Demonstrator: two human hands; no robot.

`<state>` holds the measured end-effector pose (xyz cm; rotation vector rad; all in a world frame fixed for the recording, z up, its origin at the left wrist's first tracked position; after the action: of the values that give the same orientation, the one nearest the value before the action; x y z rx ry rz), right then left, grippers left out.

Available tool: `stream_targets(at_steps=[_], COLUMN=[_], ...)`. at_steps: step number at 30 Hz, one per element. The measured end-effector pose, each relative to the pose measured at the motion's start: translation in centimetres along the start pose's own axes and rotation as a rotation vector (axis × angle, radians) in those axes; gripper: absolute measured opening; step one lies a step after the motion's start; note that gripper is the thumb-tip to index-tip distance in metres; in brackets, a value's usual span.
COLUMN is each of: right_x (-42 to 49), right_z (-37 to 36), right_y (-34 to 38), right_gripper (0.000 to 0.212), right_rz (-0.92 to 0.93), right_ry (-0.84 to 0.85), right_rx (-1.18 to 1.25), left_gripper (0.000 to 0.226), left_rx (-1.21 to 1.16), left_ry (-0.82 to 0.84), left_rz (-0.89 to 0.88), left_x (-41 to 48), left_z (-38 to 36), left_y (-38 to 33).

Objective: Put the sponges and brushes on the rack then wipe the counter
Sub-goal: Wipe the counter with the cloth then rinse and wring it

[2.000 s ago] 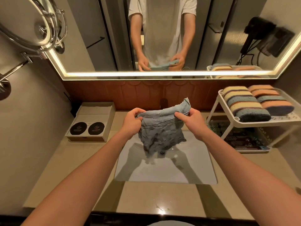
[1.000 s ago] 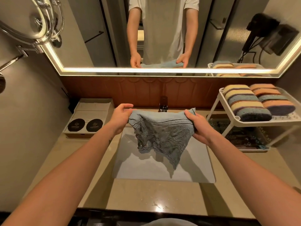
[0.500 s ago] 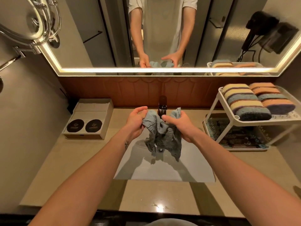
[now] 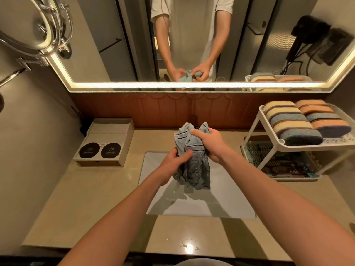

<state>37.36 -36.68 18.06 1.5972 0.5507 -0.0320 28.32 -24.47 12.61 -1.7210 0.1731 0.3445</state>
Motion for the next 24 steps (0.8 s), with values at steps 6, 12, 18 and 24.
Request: stream_targets(at_steps=[6,12,18,24], right_x=[0.2,0.3,-1.0,-1.5], right_z=[-0.3,2.1,2.1,2.6], right_y=[0.1,-1.8,-5.3,-4.8], right_gripper=[0.03,0.047,0.042,0.032], right_rz=[-0.126,-0.19,-0.258,-0.251], right_ry=[0.126,0.086,0.17,0.136], right_rx=[0.212,-0.144,-0.185,0.188], left_gripper=[0.025,0.031,0.105,0.081], left_rx=[0.057,-0.174,-0.005,0.084], left_ry=[-0.039,-0.183,-0.171,-0.296], left_rz=[0.067,-0.017,0.124,0.15], left_x=[1.0,1.6,3.4,2.8], left_z=[0.4,-0.3,0.6,2.9], left_y=[0.0,-1.7,-1.5,-4.2])
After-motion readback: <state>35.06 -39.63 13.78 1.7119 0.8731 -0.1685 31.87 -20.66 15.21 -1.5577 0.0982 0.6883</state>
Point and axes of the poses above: each hand's wrist, its own x-axis towards the middle knuckle, its own z-axis out of the back of the hand, y = z × x, the point moved 3 cm from there along x, towards the middle knuckle, and after that the axes turned 4 degrees about -x, right-handed, at the moved point
